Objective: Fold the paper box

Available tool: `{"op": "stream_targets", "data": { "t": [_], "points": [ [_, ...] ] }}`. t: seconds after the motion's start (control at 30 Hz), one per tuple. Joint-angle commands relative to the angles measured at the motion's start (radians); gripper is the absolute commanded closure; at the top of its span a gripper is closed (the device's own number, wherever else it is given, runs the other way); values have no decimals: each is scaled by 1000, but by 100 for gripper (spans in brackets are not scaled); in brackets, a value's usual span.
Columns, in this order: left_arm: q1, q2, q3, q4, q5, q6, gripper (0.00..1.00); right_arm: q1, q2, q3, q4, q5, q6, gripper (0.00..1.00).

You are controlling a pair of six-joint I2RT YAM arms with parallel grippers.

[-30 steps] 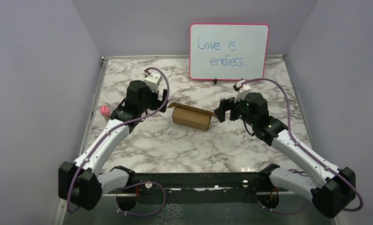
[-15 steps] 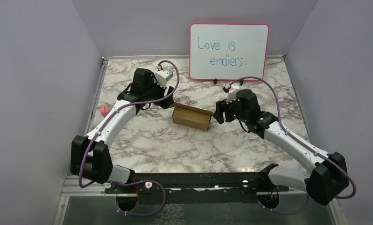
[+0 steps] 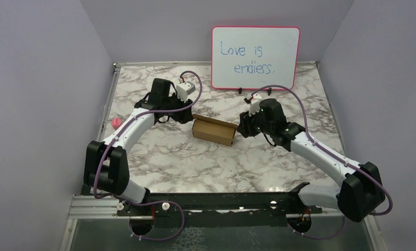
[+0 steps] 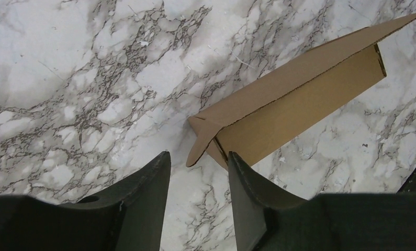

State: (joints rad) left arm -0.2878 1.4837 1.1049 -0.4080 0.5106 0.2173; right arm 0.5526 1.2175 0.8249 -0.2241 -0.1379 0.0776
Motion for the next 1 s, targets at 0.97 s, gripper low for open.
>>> {"op": "stream_targets", "data": {
  "t": [0.97],
  "points": [
    [-3, -16, -9, 17, 56, -242, 86, 8, 50, 36, 51, -11, 91, 84]
  ]
}}
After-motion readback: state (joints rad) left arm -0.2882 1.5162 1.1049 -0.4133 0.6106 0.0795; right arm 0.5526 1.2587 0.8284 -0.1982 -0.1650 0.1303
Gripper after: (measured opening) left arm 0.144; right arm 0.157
